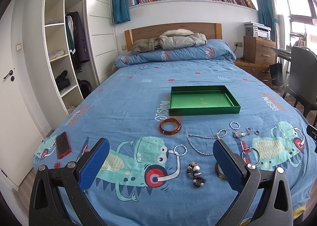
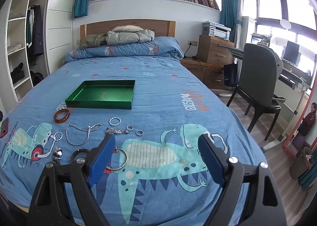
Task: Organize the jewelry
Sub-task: 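Move both grippers toward the jewelry scattered in front of the tray, then grasp the dark beaded bracelet with the left gripper while the right grasps the dark brown bangle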
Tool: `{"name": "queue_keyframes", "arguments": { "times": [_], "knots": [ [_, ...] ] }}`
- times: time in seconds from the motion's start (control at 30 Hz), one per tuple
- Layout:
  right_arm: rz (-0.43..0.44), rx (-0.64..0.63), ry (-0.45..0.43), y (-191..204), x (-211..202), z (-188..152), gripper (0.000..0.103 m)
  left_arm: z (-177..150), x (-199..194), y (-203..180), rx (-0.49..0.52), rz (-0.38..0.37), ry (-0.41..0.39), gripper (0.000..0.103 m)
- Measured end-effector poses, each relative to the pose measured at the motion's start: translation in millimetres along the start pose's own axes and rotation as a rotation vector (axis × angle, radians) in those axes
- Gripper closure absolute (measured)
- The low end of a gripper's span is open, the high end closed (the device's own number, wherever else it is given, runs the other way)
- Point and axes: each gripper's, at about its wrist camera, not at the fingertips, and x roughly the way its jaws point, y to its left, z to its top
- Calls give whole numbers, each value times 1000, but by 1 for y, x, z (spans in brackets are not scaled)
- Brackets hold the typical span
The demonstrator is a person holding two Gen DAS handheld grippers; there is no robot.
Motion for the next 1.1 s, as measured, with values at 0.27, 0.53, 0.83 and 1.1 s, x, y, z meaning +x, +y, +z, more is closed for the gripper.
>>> {"name": "queue_keyframes", "arguments": {
  "times": [0.27, 0.53, 0.83, 1.1],
  "knots": [
    [13, -9, 6, 3, 6, -4, 18, -1, 8, 10, -50, -27, 28, 0],
    [26, -21, 29, 8, 16, -7, 18, -3, 18, 13, -59, -44, 52, 0],
    [59, -7, 50, 6, 30, -11, 18, -9, 39, 17, -83, -58, 98, 0],
    [117, 1, 102, 10, 55, -23, 18, -34, 66, 16, -63, -102, 177, 5]
  ]
}}
